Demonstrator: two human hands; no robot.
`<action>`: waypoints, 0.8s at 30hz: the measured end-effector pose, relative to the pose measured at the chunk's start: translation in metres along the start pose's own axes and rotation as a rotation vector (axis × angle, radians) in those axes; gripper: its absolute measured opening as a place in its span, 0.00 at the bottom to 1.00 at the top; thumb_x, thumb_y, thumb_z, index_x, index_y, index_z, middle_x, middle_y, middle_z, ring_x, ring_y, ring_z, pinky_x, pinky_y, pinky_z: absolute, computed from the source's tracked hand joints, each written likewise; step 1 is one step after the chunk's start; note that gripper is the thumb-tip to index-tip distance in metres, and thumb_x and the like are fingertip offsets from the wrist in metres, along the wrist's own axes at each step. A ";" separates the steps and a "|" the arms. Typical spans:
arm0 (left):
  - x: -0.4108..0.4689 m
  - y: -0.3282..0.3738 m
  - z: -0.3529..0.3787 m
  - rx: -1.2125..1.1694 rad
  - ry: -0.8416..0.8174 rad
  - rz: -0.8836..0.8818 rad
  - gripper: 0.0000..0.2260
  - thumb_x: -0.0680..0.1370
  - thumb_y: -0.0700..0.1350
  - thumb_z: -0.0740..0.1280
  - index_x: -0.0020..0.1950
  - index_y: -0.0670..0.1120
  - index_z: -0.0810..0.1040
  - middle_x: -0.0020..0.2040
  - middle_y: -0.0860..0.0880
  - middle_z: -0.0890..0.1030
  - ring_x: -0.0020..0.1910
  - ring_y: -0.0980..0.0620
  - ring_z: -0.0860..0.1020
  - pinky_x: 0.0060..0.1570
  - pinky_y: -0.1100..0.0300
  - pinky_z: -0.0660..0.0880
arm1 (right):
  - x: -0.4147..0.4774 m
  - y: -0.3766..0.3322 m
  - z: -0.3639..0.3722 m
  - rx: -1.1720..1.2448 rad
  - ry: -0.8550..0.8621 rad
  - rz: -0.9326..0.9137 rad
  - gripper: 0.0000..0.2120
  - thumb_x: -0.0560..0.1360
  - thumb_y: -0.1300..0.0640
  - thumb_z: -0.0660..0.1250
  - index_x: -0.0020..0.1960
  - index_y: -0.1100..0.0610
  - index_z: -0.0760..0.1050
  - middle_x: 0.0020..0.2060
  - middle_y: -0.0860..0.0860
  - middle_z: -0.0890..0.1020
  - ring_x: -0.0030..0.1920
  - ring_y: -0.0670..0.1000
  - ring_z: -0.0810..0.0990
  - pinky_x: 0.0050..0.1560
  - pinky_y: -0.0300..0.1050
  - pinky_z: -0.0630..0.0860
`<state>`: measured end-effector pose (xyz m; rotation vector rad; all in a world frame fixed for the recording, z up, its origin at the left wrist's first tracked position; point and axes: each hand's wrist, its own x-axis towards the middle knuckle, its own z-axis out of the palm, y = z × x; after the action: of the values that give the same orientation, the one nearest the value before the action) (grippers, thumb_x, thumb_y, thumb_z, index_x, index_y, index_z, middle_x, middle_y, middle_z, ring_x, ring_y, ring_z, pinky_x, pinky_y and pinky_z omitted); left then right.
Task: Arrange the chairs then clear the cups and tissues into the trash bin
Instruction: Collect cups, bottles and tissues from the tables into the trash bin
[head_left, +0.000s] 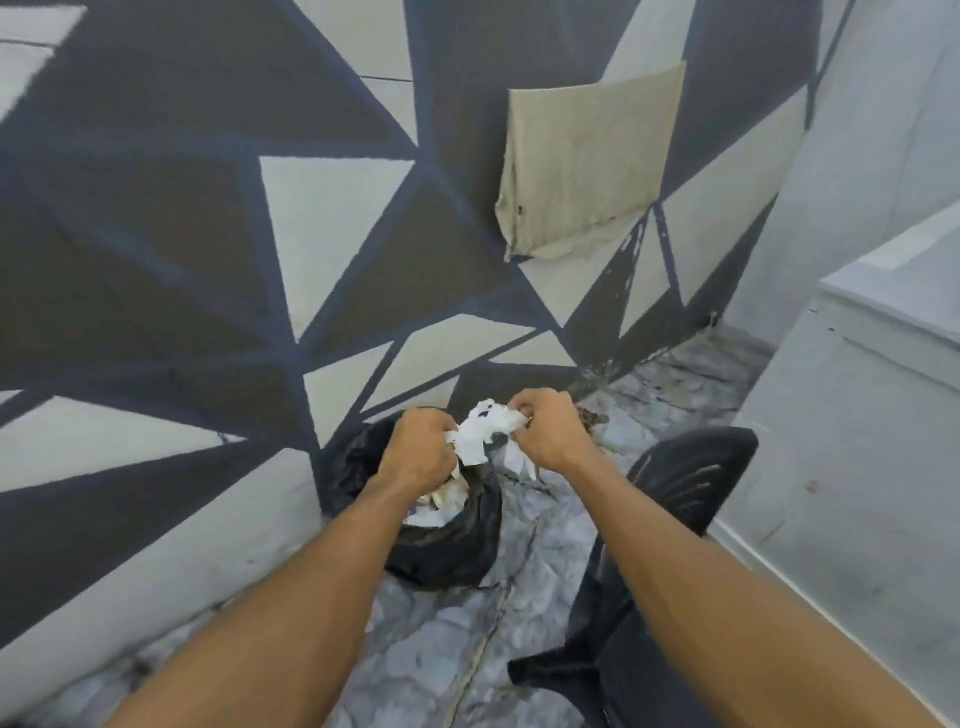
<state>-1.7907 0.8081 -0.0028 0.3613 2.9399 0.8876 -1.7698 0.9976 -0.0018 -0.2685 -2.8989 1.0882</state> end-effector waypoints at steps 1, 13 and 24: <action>0.004 -0.015 -0.005 -0.002 0.009 -0.033 0.11 0.71 0.31 0.67 0.48 0.42 0.85 0.44 0.47 0.84 0.42 0.50 0.80 0.44 0.57 0.80 | 0.012 -0.010 0.014 -0.006 -0.026 -0.007 0.16 0.69 0.66 0.69 0.54 0.54 0.82 0.51 0.55 0.84 0.51 0.54 0.82 0.51 0.43 0.78; 0.136 -0.174 0.043 0.040 -0.149 -0.304 0.07 0.68 0.35 0.65 0.39 0.43 0.82 0.36 0.48 0.81 0.38 0.48 0.79 0.41 0.51 0.81 | 0.189 -0.005 0.185 -0.140 -0.351 0.046 0.08 0.69 0.58 0.72 0.47 0.48 0.82 0.43 0.49 0.85 0.44 0.51 0.82 0.46 0.48 0.82; 0.222 -0.243 0.151 0.212 -0.369 -0.352 0.14 0.73 0.40 0.67 0.58 0.46 0.81 0.56 0.41 0.79 0.54 0.39 0.79 0.52 0.49 0.77 | 0.265 0.072 0.289 -0.182 -0.475 0.245 0.18 0.71 0.54 0.72 0.60 0.50 0.79 0.54 0.53 0.84 0.55 0.55 0.81 0.57 0.51 0.79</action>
<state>-2.0397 0.7461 -0.2585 0.0059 2.6360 0.4147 -2.0465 0.9087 -0.2752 -0.4356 -3.4748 1.0367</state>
